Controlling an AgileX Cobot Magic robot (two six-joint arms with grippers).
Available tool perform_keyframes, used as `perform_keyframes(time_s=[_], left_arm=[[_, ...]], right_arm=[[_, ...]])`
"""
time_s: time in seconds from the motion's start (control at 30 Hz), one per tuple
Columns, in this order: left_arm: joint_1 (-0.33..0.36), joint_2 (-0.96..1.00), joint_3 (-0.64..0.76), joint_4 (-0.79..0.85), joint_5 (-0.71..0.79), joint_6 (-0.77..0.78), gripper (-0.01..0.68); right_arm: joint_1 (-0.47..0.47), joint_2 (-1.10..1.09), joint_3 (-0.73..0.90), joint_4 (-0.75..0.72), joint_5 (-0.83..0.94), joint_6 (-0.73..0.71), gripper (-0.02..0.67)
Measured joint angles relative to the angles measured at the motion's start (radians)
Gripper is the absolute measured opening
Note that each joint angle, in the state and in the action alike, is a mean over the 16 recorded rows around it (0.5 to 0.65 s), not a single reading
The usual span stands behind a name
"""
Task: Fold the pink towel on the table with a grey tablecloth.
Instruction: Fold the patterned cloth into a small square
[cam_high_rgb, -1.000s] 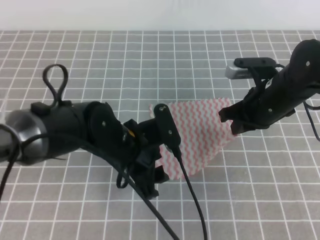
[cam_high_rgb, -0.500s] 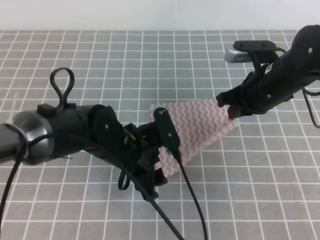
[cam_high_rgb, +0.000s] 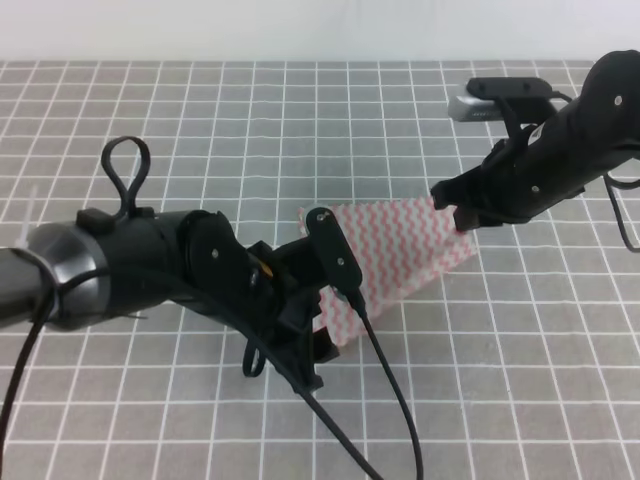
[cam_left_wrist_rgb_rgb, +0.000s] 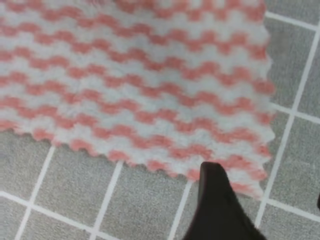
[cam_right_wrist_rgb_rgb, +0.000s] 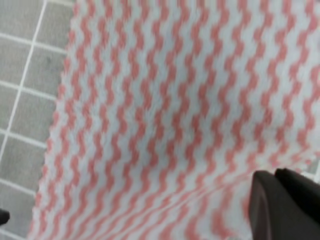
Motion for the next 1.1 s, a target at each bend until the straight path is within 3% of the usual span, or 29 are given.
perform_keyframes(time_s=[0.3,0.8,1.1], left_arm=[[-0.057,0.006,-0.001,0.067,-0.039,-0.136,0.384],[-0.137,0.033,-0.002,0.595,-0.103,-0.764,0.383],[-0.182,0.034,-0.001,0.668,-0.096,-0.817,0.383]], right_arm=[[0.0,-0.001,0.0,0.002,-0.017,0.0,-0.016],[0.0,0.0,0.0,0.001,-0.015,-0.002,-0.016],[0.0,0.0,0.0,0.001,-0.015,-0.008,-0.016]])
